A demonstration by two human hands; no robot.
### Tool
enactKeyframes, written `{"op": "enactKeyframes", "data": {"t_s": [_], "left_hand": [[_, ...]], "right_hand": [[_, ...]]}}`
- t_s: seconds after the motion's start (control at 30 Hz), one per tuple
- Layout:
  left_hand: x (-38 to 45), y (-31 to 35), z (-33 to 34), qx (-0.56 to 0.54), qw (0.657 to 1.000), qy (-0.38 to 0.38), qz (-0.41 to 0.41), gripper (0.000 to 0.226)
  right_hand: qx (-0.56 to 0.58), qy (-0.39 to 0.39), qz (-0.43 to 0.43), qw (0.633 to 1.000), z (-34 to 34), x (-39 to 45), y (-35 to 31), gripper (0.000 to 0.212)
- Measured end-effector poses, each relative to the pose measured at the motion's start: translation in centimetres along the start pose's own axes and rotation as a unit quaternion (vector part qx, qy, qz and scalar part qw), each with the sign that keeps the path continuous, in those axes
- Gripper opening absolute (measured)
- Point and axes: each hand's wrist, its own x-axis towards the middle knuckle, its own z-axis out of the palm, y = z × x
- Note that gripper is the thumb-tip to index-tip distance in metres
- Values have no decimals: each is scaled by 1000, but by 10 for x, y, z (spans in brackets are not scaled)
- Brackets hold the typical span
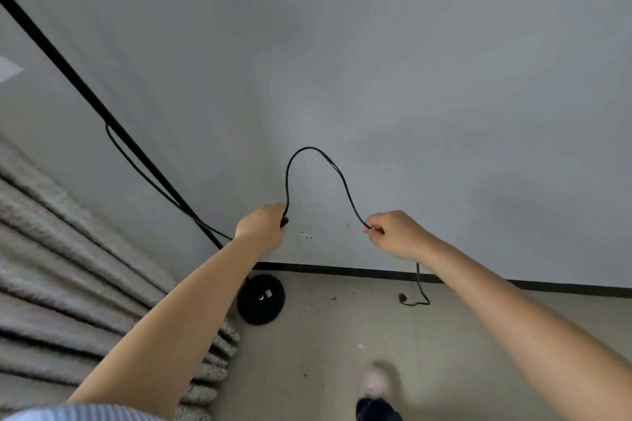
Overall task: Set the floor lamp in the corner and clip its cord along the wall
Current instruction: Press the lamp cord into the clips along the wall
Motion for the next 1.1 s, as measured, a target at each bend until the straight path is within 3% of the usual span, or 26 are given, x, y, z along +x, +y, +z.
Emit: {"op": "enactKeyframes", "data": {"t_s": [0.17, 0.23, 0.43, 0.53, 0.63, 0.7, 0.83, 0.97, 1.1], "left_hand": [[80, -16, 11, -52, 994, -87, -48, 40], [109, -26, 20, -91, 988, -108, -67, 37], [186, -76, 43, -254, 952, -60, -161, 38], [224, -105, 71, -269, 949, -41, -161, 53], [256, -131, 123, -196, 968, -88, -129, 52], [274, -152, 160, -110, 986, -63, -104, 30], [298, -192, 197, 52, 997, -15, -57, 34], [330, -223, 229, 149, 987, -6, -58, 30], [350, -243, 263, 280, 952, 98, -79, 23]], "right_hand": [[81, 0, 4, 997, -6, 89, 19, 32], [72, 5, 7, 997, 0, 124, 28, 36], [37, -33, -17, 999, 44, 219, 36, 34], [69, -40, -41, 996, 82, 262, 39, 32], [124, 3, -43, 991, 127, 302, 51, 26], [160, 15, -43, 986, 161, 327, 65, 23], [185, -10, -72, 980, 208, 359, 84, 17], [109, 57, -147, 982, 257, 397, 95, 24], [-12, 124, -207, 970, 297, 432, 100, 27]]}}
